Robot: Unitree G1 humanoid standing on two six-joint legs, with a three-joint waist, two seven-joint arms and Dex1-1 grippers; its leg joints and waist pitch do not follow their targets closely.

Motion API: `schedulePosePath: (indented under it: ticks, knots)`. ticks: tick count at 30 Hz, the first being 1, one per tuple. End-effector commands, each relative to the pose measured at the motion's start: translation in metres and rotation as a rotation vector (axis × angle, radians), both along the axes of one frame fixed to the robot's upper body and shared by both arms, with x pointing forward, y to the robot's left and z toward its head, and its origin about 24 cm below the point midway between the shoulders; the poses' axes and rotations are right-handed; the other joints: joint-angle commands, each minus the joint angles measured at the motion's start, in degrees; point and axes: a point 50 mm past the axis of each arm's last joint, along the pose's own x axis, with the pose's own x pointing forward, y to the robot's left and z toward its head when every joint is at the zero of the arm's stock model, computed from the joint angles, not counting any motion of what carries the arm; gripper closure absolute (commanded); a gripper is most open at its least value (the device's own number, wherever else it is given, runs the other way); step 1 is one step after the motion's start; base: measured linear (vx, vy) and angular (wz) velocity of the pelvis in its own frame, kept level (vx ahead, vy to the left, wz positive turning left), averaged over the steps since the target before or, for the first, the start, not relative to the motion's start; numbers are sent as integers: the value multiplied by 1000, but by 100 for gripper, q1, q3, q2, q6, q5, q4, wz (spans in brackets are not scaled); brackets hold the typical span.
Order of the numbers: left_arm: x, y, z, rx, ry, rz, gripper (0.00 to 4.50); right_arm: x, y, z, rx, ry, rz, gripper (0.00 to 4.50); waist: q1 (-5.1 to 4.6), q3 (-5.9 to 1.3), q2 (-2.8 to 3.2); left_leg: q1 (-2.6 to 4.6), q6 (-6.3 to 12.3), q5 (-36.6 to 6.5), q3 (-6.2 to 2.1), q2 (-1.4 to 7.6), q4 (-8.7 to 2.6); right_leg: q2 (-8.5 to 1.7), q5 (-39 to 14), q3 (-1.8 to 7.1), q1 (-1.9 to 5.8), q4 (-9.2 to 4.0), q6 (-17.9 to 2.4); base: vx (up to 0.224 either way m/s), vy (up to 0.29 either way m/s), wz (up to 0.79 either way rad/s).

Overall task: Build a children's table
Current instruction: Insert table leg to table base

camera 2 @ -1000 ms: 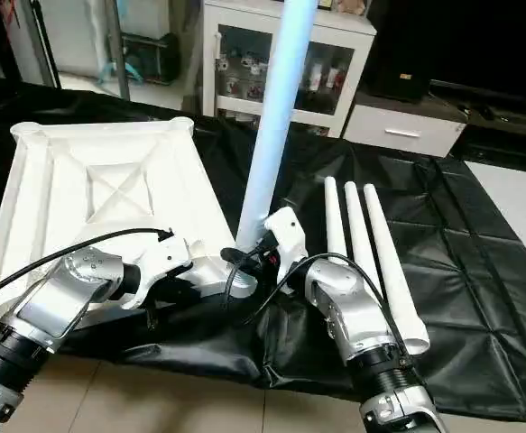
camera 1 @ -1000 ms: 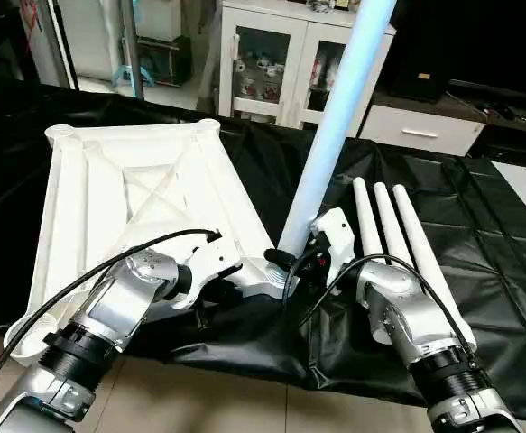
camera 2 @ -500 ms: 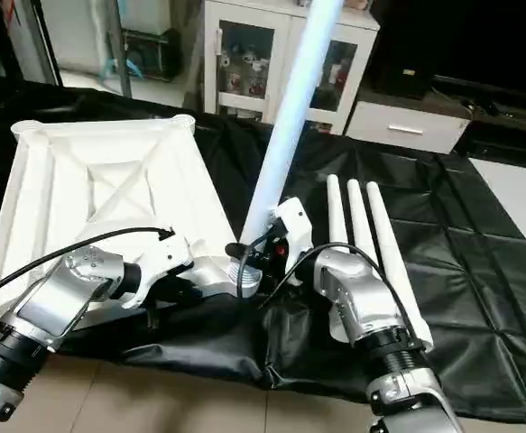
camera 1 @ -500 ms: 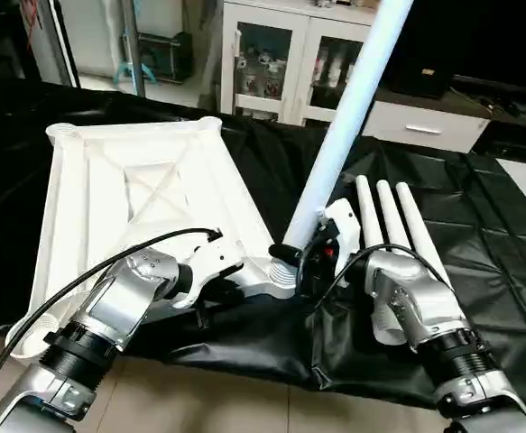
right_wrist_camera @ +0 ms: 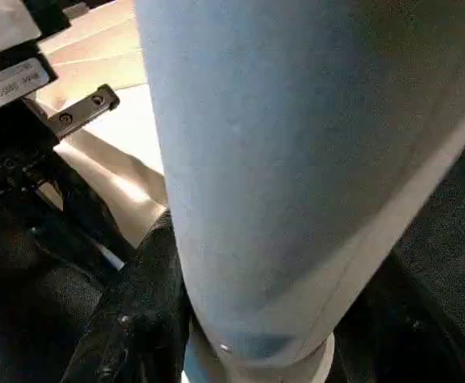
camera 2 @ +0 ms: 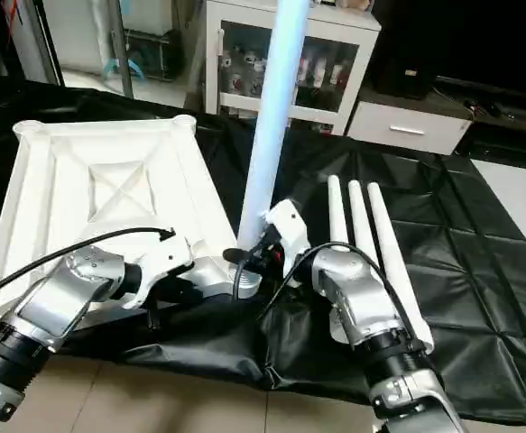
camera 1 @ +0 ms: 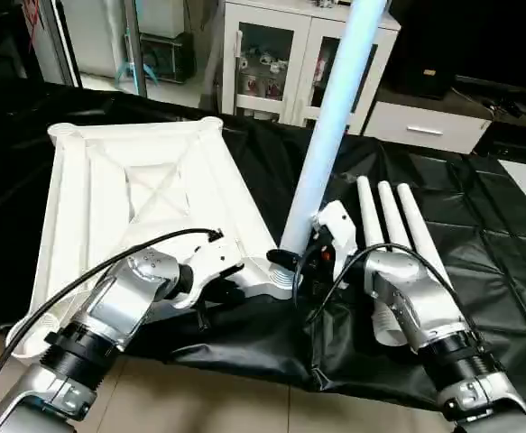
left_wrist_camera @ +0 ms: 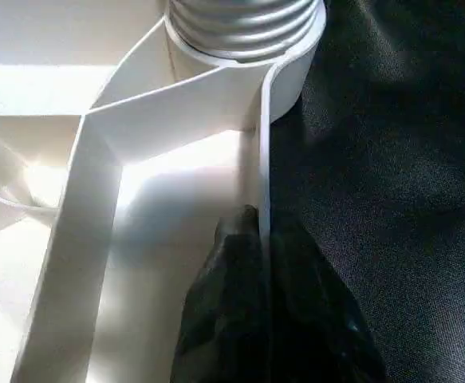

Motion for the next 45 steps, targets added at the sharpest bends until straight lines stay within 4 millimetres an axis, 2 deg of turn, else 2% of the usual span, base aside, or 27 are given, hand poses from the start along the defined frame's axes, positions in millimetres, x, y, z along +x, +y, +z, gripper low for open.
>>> schedulePosePath:
  ticks: [1, 5, 11, 23, 25, 28, 29, 31, 32, 33, 34, 35, 36, 37, 38, 40, 42, 43, 44, 45]
  knots:
    - [-6, -7, -9, -16, 44, -38, 450, -35, -14, -64, -182, 274, 5, 264, -42, 1, 58, 96, -345, -3496, -230, 342, -511, -377, -3358, 248, -179, -658, -414, 0, 0, 0]
    - [-7, -7, -9, -16, 45, -40, 450, -39, -15, -68, -175, 293, 1, 264, -39, 1, 66, 93, -346, -3487, -232, 345, -519, -376, -3315, 250, -176, -665, -412, 0, 0, 0]
    - [-7, -8, -9, -14, 46, -42, 450, -46, -19, -76, -183, 331, -11, 264, -34, -22, 59, 79, -339, -3263, -210, 350, -547, -356, -2881, 245, -133, -642, -497, 0, 0, 0]
    - [-5, -7, -9, -17, 36, -27, 450, -41, -19, -74, -187, 290, -46, 264, -36, -9, 62, 90, -358, -3423, -225, 349, -553, -370, -3103, 247, -151, -672, -445, 0, 0, 0]
    - [-1, -9, -6, -48, 10, 13, 450, -34, -18, -72, -181, 251, -119, 264, -38, -12, 63, 87, -372, -3419, -226, 352, -555, -375, -3102, 248, -153, -672, -439, 0, 0, 0]
    - [5, -13, -1, -86, -16, 69, 450, -26, -18, -70, -180, 220, -201, 264, -80, 3, 62, 102, -402, -3628, -255, 335, -548, -392, -3532, 217, -181, -715, -358, 0, 0, 0]
    - [10, -16, 2, -111, -33, 113, 450, -21, -19, -70, -181, 211, -268, 264, -125, 15, 61, 104, -407, -3733, -271, 327, -546, -393, -3730, 205, -195, -733, -334, 0, 0, 0]
    - [14, -19, 6, -132, -51, 153, 450, -17, -18, -70, -178, 205, -329, 264, -162, 20, 73, 99, -436, -3854, -305, 319, -550, -399, -3927, 164, -183, -756, -285, -26, 9, -4]
    - [26, -31, 15, -193, -71, 259, 450, -5, -18, -70, -183, 200, -497, 264, -199, 22, 72, 96, -474, -3903, -296, 321, -557, -395, -3909, 159, -186, -751, -298, -56, 25, -12]
    - [31, -37, 19, -219, -75, 308, 450, 0, -15, -70, -180, 205, -559, 264, -217, 14, 82, 104, -495, -3940, -321, 310, -556, -389, -3876, 127, -183, -759, -318, -56, 25, -12]
    - [31, -37, 19, -219, -75, 308, 450, 0, -15, -70, -180, 205, -559, 264, -247, 8, 95, 87, -534, -4004, -342, 307, -581, -369, -3703, 80, -136, -750, -319, -61, 34, -14]
    - [34, -43, 23, -239, -78, 343, 450, 3, -13, -70, -183, 209, -609, 264, -285, -17, 106, 79, -557, -4031, -346, 315, -598, -345, -3269, 55, -94, -733, -383, -56, 49, -14]
    - [41, -52, 29, -257, -101, 394, 450, 8, -8, -69, -178, 219, -675, 264, -291, -29, 97, 63, -546, -3977, -338, 315, -595, -343, -3047, 53, -77, -718, -425, -56, 49, -14]
    - [45, -60, 35, -270, -119, 421, 450, 12, -3, -68, -181, 227, -727, 264, -312, -11, 99, 85, -504, -3886, -295, 302, -582, -342, -2870, 68, -133, -727, -501, 0, 0, 0]
    - [51, -73, 43, -280, -157, 449, 450, 17, 4, -66, -182, 236, -793, 264, -304, -36, 93, 94, -459, -3704, -269, 293, -550, -367, -2749, 85, -130, -734, -538, 0, 0, 0]
    - [55, -85, 51, -291, -192, 461, 450, 20, 11, -65, -181, 246, -832, 264, -288, -41, 96, 24, -418, -3298, -238, 310, -554, -368, -2300, 108, -102, -693, -606, 0, 0, 0]
    - [57, -90, 55, -297, -203, 464, 450, 21, 14, -64, -181, 251, -845, 264, -250, -41, 77, 30, -385, -2965, -176, 309, -535, -360, -1906, 138, -126, -670, -668, 0, 0, 0]
    - [59, -95, 59, -305, -226, 474, 450, 22, 17, -64, -175, 263, -867, 264, -238, -44, 33, 23, -339, -2748, -146, 313, -520, -358, -1696, 155, -112, -640, -718, 0, 0, 0]
    - [61, -97, 62, -304, -244, 480, 450, 23, 19, -63, -170, 271, -882, 264, -218, -60, 24, -5, -293, -2466, -131, 313, -520, -351, -1507, 160, -72, -601, -723, 0, 0, 0]
    - [62, -99, 66, -317, -258, 493, 450, 24, 23, -62, -158, 283, -890, 264, -193, -76, 22, 2, -269, -2273, -112, 323, -507, -353, -1321, 172, -65, -579, -738, 0, 0, 0]
